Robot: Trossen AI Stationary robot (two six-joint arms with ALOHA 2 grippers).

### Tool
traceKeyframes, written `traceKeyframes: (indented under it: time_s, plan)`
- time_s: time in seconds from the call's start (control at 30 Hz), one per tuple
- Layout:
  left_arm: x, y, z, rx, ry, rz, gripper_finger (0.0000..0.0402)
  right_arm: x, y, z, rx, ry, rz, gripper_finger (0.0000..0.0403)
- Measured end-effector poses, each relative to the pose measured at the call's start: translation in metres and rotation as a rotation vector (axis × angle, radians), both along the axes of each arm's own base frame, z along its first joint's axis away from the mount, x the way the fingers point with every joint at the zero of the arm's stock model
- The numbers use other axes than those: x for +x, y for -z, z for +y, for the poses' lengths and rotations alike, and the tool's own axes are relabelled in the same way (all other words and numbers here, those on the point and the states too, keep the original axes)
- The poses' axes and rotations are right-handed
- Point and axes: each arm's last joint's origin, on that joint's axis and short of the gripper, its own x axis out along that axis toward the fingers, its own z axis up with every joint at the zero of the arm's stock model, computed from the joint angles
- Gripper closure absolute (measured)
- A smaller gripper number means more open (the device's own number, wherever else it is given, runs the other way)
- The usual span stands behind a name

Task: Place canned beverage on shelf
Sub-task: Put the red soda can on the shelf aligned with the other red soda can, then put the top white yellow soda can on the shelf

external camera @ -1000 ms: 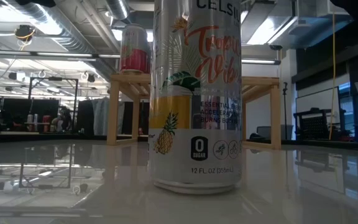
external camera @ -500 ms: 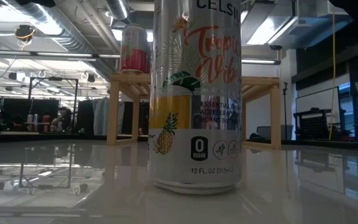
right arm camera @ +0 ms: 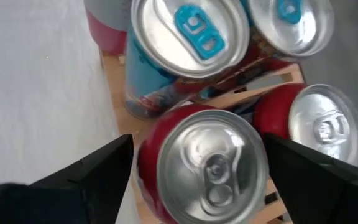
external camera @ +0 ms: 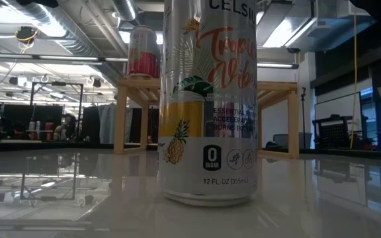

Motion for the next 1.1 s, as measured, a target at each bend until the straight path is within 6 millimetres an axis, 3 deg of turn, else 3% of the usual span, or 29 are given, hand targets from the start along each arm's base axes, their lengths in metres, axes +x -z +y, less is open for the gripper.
traceKeyframes:
  time_s: [0.57, 0.87, 1.1]
  plan:
    - [0.0, 0.0, 0.0, -0.001, 0.0, 0.0, 0.0017, -0.004, -0.007, 0.0, -0.068, -0.006, -0.001, 0.0058]
    - [0.0, -0.001, 0.0, -0.002, -0.002, -0.004, 0.0017, -0.02, -0.03, 0.003, -0.07, -0.006, -0.075, 0.0058]
    - [0.001, -0.002, -0.001, -0.016, -0.002, -0.022, 0.0017, -0.039, -0.051, 0.034, 0.007, -0.054, -0.146, 0.0058]
